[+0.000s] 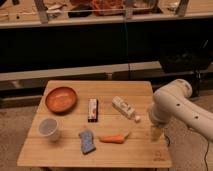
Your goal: Move the arm in a circular motion
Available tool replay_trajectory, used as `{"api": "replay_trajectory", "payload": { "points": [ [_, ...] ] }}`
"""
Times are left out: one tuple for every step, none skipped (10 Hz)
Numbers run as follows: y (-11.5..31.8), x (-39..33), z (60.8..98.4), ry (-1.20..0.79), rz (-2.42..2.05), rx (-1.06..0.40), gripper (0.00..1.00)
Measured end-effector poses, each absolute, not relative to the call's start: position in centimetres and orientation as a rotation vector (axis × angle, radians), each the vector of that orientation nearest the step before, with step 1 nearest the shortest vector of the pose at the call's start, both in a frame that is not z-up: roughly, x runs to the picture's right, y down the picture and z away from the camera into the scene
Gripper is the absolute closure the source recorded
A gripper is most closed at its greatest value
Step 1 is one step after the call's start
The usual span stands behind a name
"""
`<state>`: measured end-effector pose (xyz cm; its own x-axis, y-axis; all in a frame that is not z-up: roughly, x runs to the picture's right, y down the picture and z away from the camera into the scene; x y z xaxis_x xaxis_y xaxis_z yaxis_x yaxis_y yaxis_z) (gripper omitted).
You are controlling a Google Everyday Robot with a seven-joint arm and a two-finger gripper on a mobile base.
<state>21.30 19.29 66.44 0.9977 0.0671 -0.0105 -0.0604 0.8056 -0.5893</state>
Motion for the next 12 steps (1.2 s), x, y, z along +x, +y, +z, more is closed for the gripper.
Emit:
{"api": "replay_trajectory", "payload": {
  "points": [
    [20.0,20.0,64.9,-0.016,0.052,-0.611,0.2],
    [20.1,19.1,64.1,-0.023,0.04,-0.596,0.2],
    [19.9,17.9,63.4,-0.037,0.02,-0.574,0.2],
    [19.2,16.1,63.0,-0.058,-0.013,-0.548,0.2],
    [18.3,14.7,63.0,-0.07,-0.047,-0.526,0.2],
    [17.1,13.0,63.4,-0.079,-0.09,-0.5,0.2],
    [15.3,11.0,64.2,-0.091,-0.142,-0.473,0.2],
    [12.9,8.3,65.3,-0.104,-0.205,-0.441,0.2],
    [11.2,5.8,66.0,-0.114,-0.263,-0.418,0.2],
    [9.9,3.7,66.4,-0.126,-0.309,-0.399,0.2],
    [8.2,0.9,67.2,-0.139,-0.368,-0.38,0.2],
    [7.4,-0.6,67.5,-0.146,-0.386,-0.375,0.2]
  ]
}}
